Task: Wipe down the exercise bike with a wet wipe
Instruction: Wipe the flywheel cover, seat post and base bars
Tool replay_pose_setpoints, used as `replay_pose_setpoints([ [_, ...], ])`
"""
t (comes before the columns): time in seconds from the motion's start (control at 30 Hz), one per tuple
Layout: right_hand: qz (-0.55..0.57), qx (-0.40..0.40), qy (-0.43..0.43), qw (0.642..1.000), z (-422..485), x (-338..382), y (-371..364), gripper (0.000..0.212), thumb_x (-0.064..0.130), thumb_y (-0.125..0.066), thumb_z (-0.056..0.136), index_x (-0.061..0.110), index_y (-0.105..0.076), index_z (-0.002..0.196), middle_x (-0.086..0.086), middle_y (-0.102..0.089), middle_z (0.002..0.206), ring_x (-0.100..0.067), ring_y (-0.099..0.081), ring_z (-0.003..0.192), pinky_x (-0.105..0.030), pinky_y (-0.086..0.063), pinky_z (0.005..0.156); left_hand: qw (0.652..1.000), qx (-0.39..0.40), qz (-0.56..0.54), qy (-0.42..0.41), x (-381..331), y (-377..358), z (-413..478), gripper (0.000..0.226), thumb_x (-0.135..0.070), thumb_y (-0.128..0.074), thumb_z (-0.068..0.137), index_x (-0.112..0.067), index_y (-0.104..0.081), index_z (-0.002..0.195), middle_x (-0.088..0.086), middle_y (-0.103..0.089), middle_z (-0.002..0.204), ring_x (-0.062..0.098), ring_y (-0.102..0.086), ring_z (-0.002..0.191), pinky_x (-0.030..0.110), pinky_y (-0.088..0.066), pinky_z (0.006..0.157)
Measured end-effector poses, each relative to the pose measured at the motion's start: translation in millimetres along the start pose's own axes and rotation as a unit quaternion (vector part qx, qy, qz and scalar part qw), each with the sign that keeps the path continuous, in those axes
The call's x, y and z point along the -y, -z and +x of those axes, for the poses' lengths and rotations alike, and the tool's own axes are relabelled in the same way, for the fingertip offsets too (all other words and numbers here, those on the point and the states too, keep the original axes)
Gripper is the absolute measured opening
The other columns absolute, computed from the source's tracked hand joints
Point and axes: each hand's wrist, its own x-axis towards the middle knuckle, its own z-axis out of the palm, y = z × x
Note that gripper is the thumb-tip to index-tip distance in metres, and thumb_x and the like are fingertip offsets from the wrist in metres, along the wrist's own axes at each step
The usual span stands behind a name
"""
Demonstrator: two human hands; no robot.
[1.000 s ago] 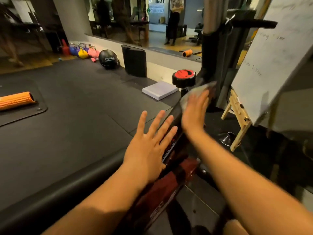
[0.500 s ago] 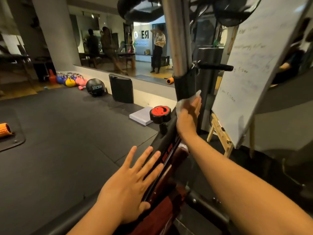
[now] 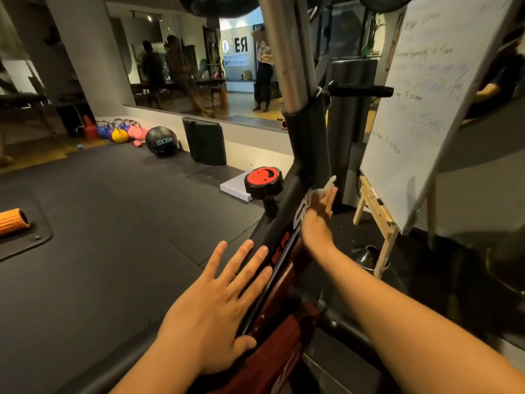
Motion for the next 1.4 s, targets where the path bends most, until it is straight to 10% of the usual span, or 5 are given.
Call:
replay_pose_setpoints([
  [0.23,-0.019,-0.023,0.13,0.991,30,113,-2,0.081,0.069,-0.012,0.093,0.01,-0.044,0.137,-0.013,-0.044,0.142,-0.026,-0.032,0.137,-0.046,-0.019,0.118,1.0,-0.016,0.007,0.01,-3,-1,-2,0.095,-0.076,-0.015,0.092,-0.019,0.04,0.143,0.011,0.058,0.14,0.031,0.057,0.126,0.06,0.029,0.108],
  [0.4,0.013,-0.066,0.14,0.988,33,71,-7,0.082,0.073,-0.028,0.089,0.027,-0.009,0.155,-0.005,-0.015,0.162,-0.025,-0.016,0.148,-0.052,-0.019,0.119,1.0,-0.015,0.001,0.012,-3,-2,-1,0.094,-0.075,-0.015,0.092,-0.019,0.04,0.143,0.011,0.057,0.141,0.031,0.055,0.128,0.06,0.026,0.11],
  [0.53,0.047,-0.027,-0.015,0.998,0,0,-3,0.058,0.046,-0.027,0.105,0.017,-0.019,0.155,-0.007,-0.027,0.158,-0.015,-0.036,0.134,-0.008,-0.033,0.096,0.999,-0.03,-0.001,0.013,-3,-4,-1,0.094,-0.076,-0.016,0.091,-0.019,0.037,0.145,0.011,0.055,0.143,0.031,0.053,0.13,0.06,0.025,0.11],
  [0.97,-0.135,-0.024,0.208,0.969,-25,31,-13,0.07,0.047,-0.018,0.1,0.007,-0.002,0.155,-0.024,0.005,0.161,-0.035,0.005,0.15,-0.057,-0.008,0.119,0.994,-0.096,-0.041,0.023,-4,-8,-3,0.095,-0.075,-0.015,0.092,-0.015,0.035,0.146,0.012,0.046,0.15,0.029,0.047,0.136,0.058,0.019,0.115],
  [1.4,-0.252,0.037,0.286,0.924,-41,27,2,0.07,0.052,-0.042,0.094,0.026,-0.017,0.153,-0.001,0.009,0.164,-0.029,-0.009,0.149,-0.061,-0.015,0.116,0.981,-0.19,-0.046,0.019,-5,-15,-3,0.076,-0.061,-0.037,0.092,-0.001,-0.055,0.134,0.025,-0.028,0.157,0.035,-0.016,0.15,0.057,-0.017,0.116],
])
